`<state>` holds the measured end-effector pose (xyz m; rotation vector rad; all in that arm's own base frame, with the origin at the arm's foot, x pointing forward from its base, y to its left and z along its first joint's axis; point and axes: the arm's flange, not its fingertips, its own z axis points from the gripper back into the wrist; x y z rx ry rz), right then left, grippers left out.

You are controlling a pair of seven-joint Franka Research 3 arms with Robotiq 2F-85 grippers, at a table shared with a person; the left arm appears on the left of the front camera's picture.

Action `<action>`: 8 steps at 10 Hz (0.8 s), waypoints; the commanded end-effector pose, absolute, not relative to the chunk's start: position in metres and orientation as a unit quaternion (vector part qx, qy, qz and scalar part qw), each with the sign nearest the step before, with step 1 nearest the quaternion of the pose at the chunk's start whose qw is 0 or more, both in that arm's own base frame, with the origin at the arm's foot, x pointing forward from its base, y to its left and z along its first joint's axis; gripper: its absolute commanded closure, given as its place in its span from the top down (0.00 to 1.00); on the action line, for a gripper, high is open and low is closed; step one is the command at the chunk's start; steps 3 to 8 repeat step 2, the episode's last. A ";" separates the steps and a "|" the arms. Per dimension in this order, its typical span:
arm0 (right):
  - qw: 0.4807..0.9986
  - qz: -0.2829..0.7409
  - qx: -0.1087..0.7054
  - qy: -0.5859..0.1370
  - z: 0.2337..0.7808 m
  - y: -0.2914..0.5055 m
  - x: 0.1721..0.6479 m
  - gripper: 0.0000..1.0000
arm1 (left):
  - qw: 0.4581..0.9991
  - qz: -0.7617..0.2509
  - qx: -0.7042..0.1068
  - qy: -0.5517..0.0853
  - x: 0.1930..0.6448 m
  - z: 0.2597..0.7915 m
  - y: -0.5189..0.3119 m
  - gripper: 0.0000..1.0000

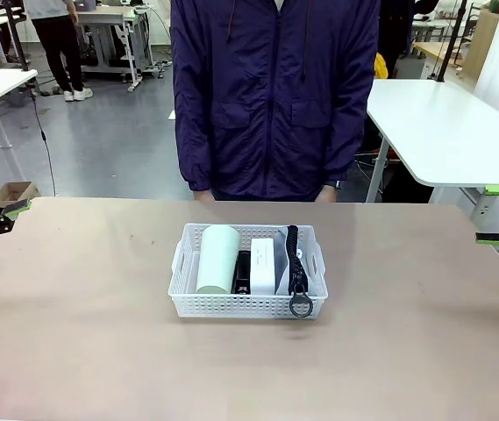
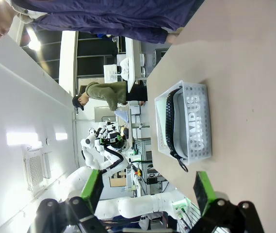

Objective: Efficiently arrange items inside the basket to fit them all.
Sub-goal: Pick up the Reusable plastic cup and place it inside the Organizing basket.

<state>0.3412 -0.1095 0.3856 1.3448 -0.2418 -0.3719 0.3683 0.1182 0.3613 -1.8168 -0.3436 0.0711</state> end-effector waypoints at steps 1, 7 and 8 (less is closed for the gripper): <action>0.756 -0.175 0.621 -0.108 0.391 -0.109 0.341 1.00 | 0.599 0.023 -0.786 -0.149 0.366 0.364 0.119 1.00; 0.756 -0.175 0.621 -0.108 0.391 -0.109 0.341 1.00 | 0.599 0.023 -0.786 -0.149 0.366 0.364 0.119 1.00; 0.756 -0.175 0.621 -0.108 0.391 -0.109 0.341 1.00 | 0.599 0.023 -0.786 -0.149 0.366 0.364 0.119 1.00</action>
